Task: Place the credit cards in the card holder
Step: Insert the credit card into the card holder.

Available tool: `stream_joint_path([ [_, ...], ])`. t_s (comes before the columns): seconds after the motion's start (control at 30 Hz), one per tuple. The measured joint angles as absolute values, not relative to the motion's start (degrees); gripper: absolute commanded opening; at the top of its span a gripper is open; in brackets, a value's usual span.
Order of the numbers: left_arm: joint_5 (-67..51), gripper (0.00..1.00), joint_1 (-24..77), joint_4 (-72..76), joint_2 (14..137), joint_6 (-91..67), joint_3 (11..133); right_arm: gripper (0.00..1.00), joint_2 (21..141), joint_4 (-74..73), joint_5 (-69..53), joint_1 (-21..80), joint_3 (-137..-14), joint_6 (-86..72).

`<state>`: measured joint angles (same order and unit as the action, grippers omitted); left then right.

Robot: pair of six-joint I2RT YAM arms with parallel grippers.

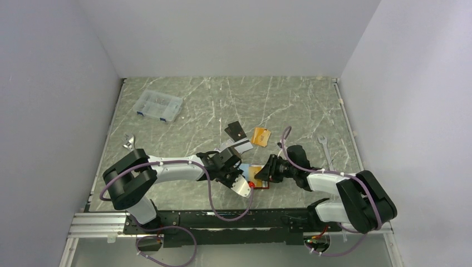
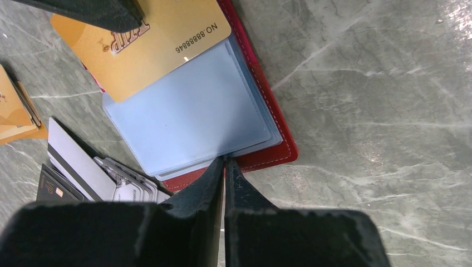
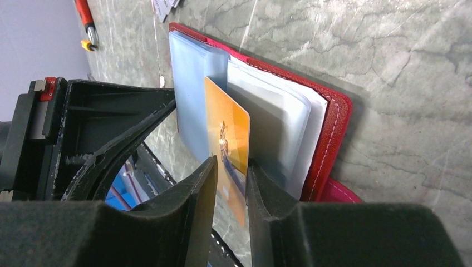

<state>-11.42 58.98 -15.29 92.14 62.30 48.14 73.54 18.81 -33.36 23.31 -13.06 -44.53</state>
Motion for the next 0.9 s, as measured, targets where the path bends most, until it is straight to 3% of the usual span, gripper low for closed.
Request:
stream_joint_path([
  [0.9, -10.39, 0.09, 59.46, -15.27, 92.16, 62.26, 48.14, 0.27, 69.34, 8.62, -42.72, 18.28, -13.45, -40.84],
])
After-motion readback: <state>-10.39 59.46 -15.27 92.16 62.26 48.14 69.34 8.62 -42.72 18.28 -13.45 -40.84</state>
